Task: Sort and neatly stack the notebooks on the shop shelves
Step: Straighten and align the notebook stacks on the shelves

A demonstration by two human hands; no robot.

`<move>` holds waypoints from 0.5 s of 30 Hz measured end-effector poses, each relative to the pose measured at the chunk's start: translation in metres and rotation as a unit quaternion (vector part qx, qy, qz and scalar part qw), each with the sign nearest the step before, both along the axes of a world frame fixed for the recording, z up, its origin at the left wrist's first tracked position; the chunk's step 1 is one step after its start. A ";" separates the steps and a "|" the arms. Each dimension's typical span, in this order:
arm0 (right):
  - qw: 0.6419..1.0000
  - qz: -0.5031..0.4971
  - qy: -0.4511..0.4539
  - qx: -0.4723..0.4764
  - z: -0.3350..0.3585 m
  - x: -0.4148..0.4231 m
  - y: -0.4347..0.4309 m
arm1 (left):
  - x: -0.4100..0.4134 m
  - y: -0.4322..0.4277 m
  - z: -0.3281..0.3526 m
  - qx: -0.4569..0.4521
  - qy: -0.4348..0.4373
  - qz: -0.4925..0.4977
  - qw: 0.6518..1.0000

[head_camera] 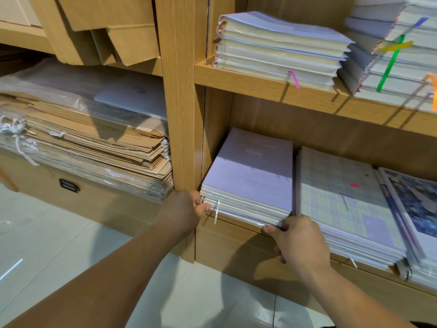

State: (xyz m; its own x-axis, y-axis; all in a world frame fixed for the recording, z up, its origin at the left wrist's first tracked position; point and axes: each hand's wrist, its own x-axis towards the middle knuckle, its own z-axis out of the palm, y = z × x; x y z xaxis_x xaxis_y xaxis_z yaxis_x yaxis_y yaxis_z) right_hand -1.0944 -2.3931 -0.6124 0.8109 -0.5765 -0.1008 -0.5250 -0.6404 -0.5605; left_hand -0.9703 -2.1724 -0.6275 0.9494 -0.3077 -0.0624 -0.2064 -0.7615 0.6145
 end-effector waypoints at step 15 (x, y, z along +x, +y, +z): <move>0.997 0.025 -0.042 0.065 0.019 -0.003 0.001 | -0.010 0.007 0.011 -0.104 -0.065 -0.014 0.992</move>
